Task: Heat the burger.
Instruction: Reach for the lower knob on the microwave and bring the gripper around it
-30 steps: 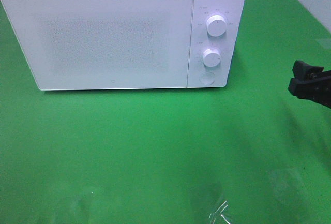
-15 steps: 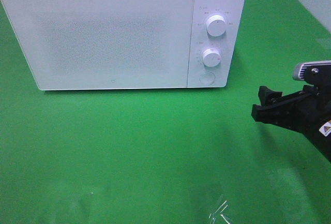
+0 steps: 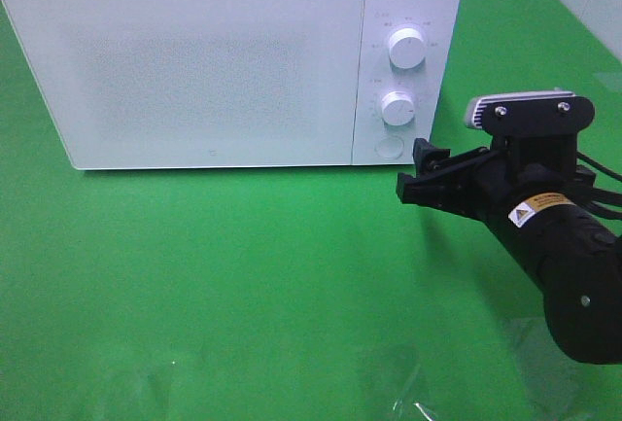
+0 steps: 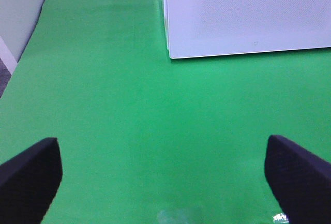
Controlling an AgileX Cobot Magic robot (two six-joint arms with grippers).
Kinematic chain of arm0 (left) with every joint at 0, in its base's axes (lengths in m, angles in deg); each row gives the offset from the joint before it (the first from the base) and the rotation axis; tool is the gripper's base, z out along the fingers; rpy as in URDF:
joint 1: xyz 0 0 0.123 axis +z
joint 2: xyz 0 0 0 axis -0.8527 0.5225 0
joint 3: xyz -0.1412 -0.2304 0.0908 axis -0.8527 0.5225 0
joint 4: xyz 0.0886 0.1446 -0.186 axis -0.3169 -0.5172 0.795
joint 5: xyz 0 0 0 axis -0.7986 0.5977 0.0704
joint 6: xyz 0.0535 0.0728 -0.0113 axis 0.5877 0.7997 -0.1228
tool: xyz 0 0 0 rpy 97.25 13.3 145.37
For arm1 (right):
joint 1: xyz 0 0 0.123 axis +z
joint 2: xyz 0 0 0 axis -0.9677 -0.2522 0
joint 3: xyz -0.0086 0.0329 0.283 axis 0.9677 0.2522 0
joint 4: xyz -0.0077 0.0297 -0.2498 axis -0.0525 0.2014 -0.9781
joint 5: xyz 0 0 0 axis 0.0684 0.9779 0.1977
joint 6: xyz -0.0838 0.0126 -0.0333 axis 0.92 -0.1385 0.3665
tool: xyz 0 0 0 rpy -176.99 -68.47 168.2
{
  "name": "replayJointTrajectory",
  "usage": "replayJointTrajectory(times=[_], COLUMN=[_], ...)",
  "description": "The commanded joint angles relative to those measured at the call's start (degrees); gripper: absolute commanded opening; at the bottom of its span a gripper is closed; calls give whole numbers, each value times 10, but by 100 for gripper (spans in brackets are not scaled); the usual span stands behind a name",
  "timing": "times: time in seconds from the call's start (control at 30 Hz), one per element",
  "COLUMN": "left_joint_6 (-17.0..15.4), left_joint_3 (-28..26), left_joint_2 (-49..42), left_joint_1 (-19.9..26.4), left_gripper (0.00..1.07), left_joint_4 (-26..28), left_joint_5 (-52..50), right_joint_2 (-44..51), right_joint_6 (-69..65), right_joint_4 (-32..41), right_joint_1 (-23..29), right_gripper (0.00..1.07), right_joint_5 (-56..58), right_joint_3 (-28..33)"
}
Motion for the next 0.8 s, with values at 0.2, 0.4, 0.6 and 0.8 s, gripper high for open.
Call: replayJointTrajectory(times=[0.2,0.4,0.6,0.8], left_joint_6=[-5,-5,-5,-5], left_joint_3=[2,2,2,2], left_joint_2=[-11,-11,-11,-11], left_joint_1=[2,2,2,2], left_gripper=[100,100,100,100], left_joint_4=[1,1,1,1], left_joint_5=[-7,-7,-7,-7], right_joint_2=[-2,-52,-72,-92], right_joint_6=[48,91,106,106], right_joint_4=[23,23,26,27], right_joint_1=[3,3,3,6], right_gripper=[76,76,76,76], right_joint_5=[-70,-69,-48,-23], right_joint_3=[-59,-108,-143,-178])
